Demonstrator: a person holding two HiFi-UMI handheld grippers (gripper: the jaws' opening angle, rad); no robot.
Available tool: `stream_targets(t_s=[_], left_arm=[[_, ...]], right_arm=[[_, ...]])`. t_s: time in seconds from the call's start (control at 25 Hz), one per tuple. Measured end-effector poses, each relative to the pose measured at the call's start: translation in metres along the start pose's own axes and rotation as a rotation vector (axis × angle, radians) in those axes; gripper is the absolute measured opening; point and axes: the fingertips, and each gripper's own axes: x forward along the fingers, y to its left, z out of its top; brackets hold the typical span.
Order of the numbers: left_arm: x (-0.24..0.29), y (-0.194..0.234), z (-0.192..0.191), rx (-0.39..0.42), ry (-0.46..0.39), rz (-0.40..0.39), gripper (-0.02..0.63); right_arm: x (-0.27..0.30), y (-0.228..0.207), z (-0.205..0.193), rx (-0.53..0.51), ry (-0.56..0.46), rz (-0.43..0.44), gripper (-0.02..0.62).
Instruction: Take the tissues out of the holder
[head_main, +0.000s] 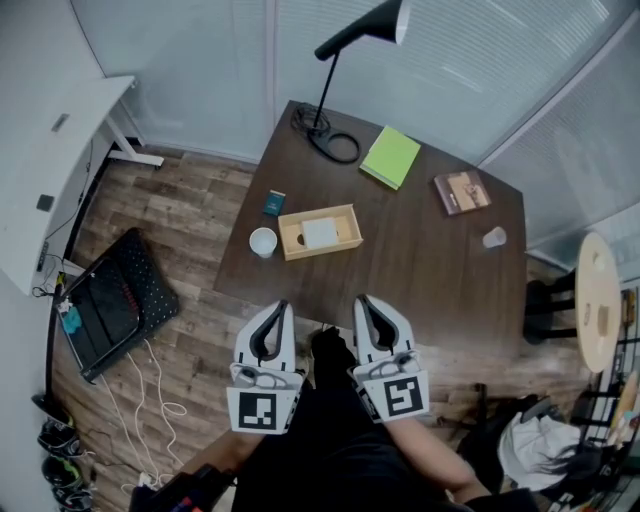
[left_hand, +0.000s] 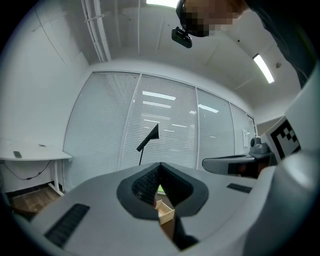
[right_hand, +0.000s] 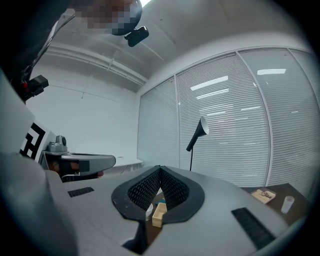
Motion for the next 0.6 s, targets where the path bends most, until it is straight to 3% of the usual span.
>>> stream_targets(t_s=[0.36,0.6], left_arm=[[0.058,-0.012,0.001,0.057,-0.001,-0.011,-0.002],[0.102,-0.014,-0.001,0.035,0.026,-0.006,-0.002]], right_arm=[[0.034,-0.044,0.008,0.014,-0.029,0.011,0.011],[0.058,-0.084,0.007,0.056,-0.017,-0.001,0.011]])
